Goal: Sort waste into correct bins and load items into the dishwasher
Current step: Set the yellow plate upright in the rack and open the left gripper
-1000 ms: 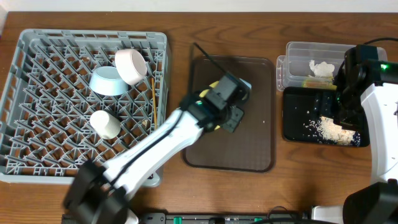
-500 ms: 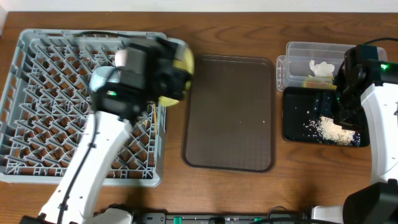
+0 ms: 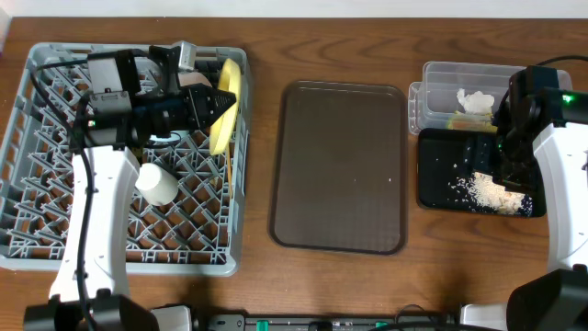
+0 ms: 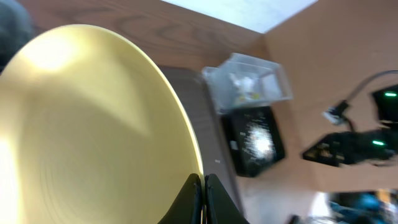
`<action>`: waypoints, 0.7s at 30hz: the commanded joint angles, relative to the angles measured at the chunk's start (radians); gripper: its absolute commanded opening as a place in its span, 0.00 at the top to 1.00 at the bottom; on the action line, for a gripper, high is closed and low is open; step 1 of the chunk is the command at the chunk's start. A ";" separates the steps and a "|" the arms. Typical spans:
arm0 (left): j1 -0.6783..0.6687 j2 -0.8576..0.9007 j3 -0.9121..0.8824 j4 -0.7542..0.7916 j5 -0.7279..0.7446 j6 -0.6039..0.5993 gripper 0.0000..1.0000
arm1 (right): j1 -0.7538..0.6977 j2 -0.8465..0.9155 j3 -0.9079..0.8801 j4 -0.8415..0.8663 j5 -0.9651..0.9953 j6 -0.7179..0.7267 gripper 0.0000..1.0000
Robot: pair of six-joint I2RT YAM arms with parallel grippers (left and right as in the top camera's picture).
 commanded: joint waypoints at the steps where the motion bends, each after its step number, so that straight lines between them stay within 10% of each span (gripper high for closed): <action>1: 0.019 0.029 0.001 -0.002 0.180 0.003 0.94 | -0.010 -0.002 0.010 -0.001 0.000 -0.014 0.18; 21: 0.058 0.121 -0.034 -0.010 0.041 0.015 0.94 | -0.010 -0.002 0.010 -0.005 0.000 -0.015 0.18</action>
